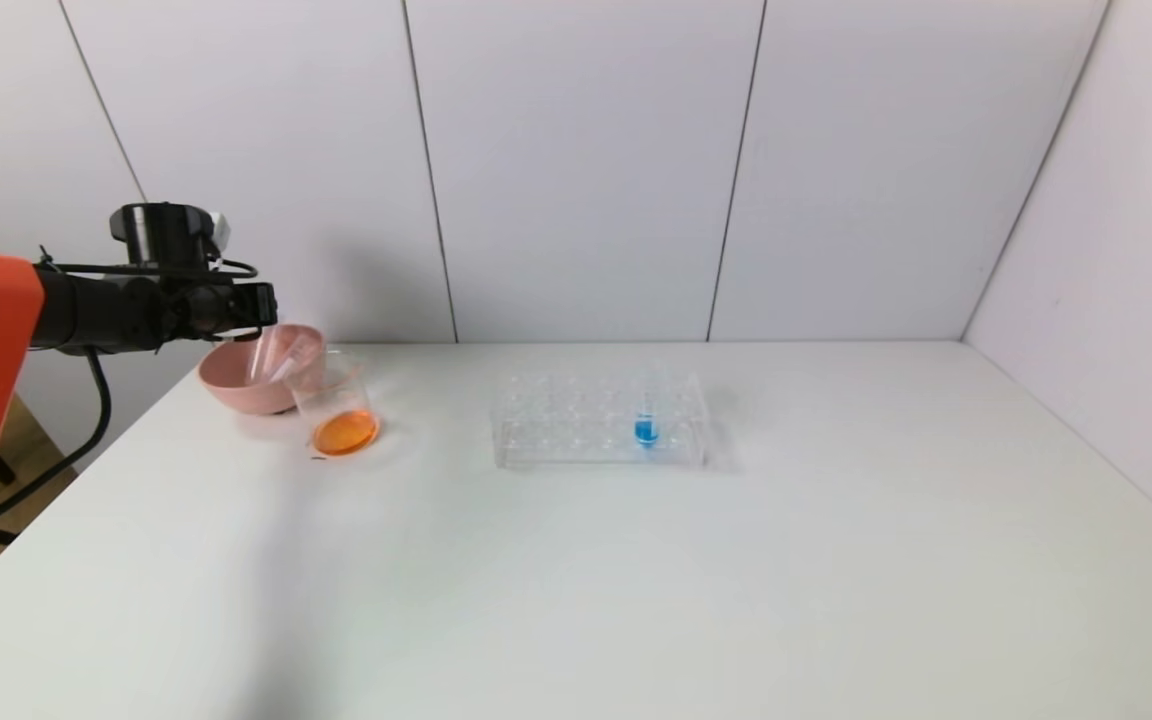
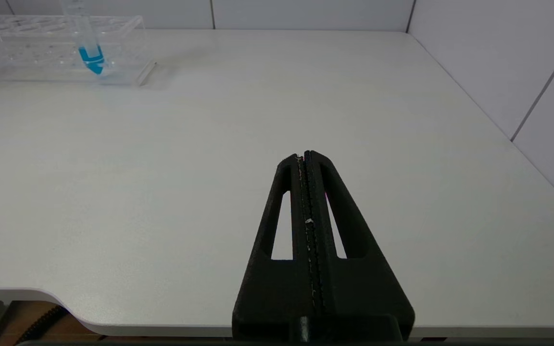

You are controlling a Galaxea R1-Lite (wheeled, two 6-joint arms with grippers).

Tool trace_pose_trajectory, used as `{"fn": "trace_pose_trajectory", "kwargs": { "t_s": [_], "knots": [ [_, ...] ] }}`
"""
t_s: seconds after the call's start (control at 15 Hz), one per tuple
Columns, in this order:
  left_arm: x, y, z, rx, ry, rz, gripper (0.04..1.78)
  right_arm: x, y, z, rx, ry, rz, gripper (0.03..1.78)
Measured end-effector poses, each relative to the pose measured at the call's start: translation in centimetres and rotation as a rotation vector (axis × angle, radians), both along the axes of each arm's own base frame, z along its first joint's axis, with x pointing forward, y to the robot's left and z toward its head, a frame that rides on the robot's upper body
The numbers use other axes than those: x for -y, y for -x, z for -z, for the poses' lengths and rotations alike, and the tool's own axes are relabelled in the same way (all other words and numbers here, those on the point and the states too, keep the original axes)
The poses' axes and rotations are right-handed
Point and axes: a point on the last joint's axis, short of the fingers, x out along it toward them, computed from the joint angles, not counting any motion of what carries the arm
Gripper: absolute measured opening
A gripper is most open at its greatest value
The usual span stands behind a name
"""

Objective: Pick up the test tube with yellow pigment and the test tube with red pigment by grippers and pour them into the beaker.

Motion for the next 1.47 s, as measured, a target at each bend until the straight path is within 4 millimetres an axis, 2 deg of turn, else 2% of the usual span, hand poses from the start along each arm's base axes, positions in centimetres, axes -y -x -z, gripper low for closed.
{"fn": "trace_pose_trajectory", "kwargs": {
  "t_s": [0.2, 0.4, 0.53, 0.67, 0.87, 1.0, 1.2, 1.33, 1.47],
  "knots": [
    [-0.1, 0.1, -0.2, 0.005, 0.003, 0.001, 1.37, 0.0, 0.0, 0.0, 0.000, 0.000, 0.000, 0.11],
    [0.0, 0.3, -0.6, 0.014, 0.004, -0.001, 1.68, 0.0, 0.0, 0.0, 0.000, 0.000, 0.000, 0.11],
    [0.0, 0.6, -1.2, 0.042, -0.001, -0.001, 1.77, 0.0, 0.0, 0.0, 0.000, 0.000, 0.000, 0.11],
    [0.2, 1.4, -2.2, 0.062, -0.008, -0.002, 1.77, 0.0, 0.0, 0.0, 0.000, 0.000, 0.000, 0.11],
    [0.6, 3.9, -5.0, 0.105, -0.026, -0.003, 1.76, 0.0, 0.0, 0.0, 0.000, 0.000, 0.000, 0.11],
    [1.1, 6.5, -7.6, 0.146, -0.049, 0.005, 1.76, 0.0, 0.0, 0.0, 0.000, 0.000, 0.000, 0.11],
    [2.4, 12.3, -12.8, 0.239, -0.142, 0.038, 1.76, 0.0, 0.0, 0.0, 0.000, 0.000, 0.000, 0.11],
    [3.4, 17.8, -16.3, 0.317, -0.190, 0.069, 1.76, 0.0, 0.0, 0.0, 0.000, 0.000, 0.000, 0.11],
    [4.4, 23.8, -18.6, 0.381, -0.211, 0.114, 1.76, 0.0, 0.0, 0.0, 0.000, 0.000, 0.000, 0.11]
  ]
}}
